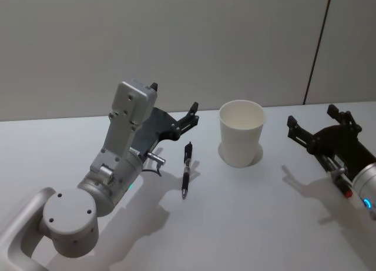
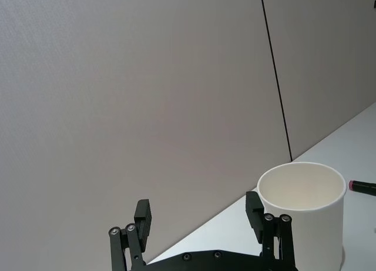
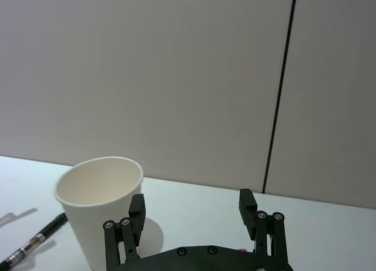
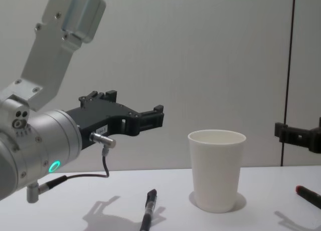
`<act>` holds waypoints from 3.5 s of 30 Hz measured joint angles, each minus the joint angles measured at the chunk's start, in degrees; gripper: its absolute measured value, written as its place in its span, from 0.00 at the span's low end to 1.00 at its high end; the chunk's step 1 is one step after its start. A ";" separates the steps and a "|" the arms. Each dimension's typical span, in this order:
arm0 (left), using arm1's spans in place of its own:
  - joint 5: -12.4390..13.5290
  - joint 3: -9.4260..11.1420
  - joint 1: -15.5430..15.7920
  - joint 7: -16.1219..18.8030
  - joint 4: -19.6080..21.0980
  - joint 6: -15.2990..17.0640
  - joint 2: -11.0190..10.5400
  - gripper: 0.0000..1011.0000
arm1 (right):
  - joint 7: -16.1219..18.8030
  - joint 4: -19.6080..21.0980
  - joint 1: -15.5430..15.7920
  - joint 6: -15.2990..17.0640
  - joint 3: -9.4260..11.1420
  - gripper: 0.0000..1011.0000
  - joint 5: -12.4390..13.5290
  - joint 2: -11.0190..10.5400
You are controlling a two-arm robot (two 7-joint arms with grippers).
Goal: Place the pen into the pen holder.
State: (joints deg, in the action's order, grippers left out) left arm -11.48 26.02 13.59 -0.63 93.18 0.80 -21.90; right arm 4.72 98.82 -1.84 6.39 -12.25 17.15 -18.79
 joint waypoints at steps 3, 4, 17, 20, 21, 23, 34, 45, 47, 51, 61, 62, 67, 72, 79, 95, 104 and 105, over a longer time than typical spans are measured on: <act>0.00 0.00 0.00 0.00 0.00 0.00 0.00 0.99 | -0.07 -0.87 -1.17 2.43 0.48 0.99 0.43 0.03; 0.00 0.00 0.00 0.00 0.00 0.00 0.00 0.99 | -0.11 -1.07 -1.44 3.03 0.60 0.99 0.52 0.03; 0.00 0.00 0.00 0.00 0.00 0.00 0.00 0.99 | -0.33 -3.33 -7.61 16.88 3.42 0.99 1.62 -1.21; 0.00 0.00 0.00 0.00 0.00 0.00 0.00 0.99 | 0.30 -3.33 -9.32 20.93 4.12 0.99 1.70 -1.75; 0.00 0.00 0.00 0.00 0.00 0.00 0.00 0.99 | 0.30 -3.33 -9.32 20.93 4.12 0.99 1.70 -1.75; 0.00 0.00 0.00 0.00 0.00 0.00 0.00 0.99 | 0.67 -3.32 -10.10 23.15 4.37 0.99 1.73 -1.95; 0.00 0.00 0.00 0.00 0.00 0.00 0.00 0.99 | 2.87 -2.55 -13.00 33.61 4.10 0.99 0.49 -2.14; 0.00 0.00 0.00 0.00 0.00 0.00 0.00 0.99 | 3.49 -2.98 -14.24 38.87 2.64 0.99 -1.80 -1.04; 0.00 0.00 0.00 0.00 0.00 0.00 0.00 0.99 | 3.46 -3.25 -14.40 39.49 2.41 0.99 -2.13 -0.77; 0.00 0.00 0.00 0.00 0.00 0.00 0.00 0.99 | 3.20 -3.77 -14.66 40.24 2.12 0.99 -2.45 -0.29; 0.00 0.00 0.00 0.00 0.00 0.00 0.00 0.99 | 2.19 -4.97 -14.87 41.06 1.74 0.99 -2.59 0.84; 0.00 0.00 0.00 0.00 0.00 0.00 0.00 0.99 | 2.11 -5.01 -14.85 41.06 1.73 0.99 -2.56 0.89; 0.00 0.00 0.00 0.00 0.00 0.00 0.00 0.99 | 1.40 -5.62 -14.54 40.77 1.63 0.99 -2.18 1.47; 0.00 0.00 0.00 0.00 0.00 0.00 0.00 0.99 | 0.75 -6.27 -14.30 40.56 1.55 0.99 -1.87 2.00; 0.00 0.00 0.00 0.00 0.00 0.00 0.00 0.99 | -0.01 -7.29 -14.22 40.24 1.48 0.99 -1.71 2.62; 0.00 0.00 0.00 0.00 0.00 0.00 0.00 0.99 | -0.90 -10.96 -15.20 38.63 1.46 0.99 -1.61 3.99; 0.00 0.00 0.00 0.00 0.00 0.00 0.00 0.99 | -0.83 -13.02 -15.82 37.90 1.45 0.99 -1.92 4.50; 0.00 0.00 0.00 0.00 0.00 0.00 0.00 0.99 | -0.81 -13.17 -15.86 37.85 1.44 0.99 -1.96 4.53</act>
State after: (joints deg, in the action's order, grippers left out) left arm -11.48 26.02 13.59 -0.63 93.17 0.80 -21.89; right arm 3.91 85.65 -17.70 44.25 -10.81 15.19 -14.26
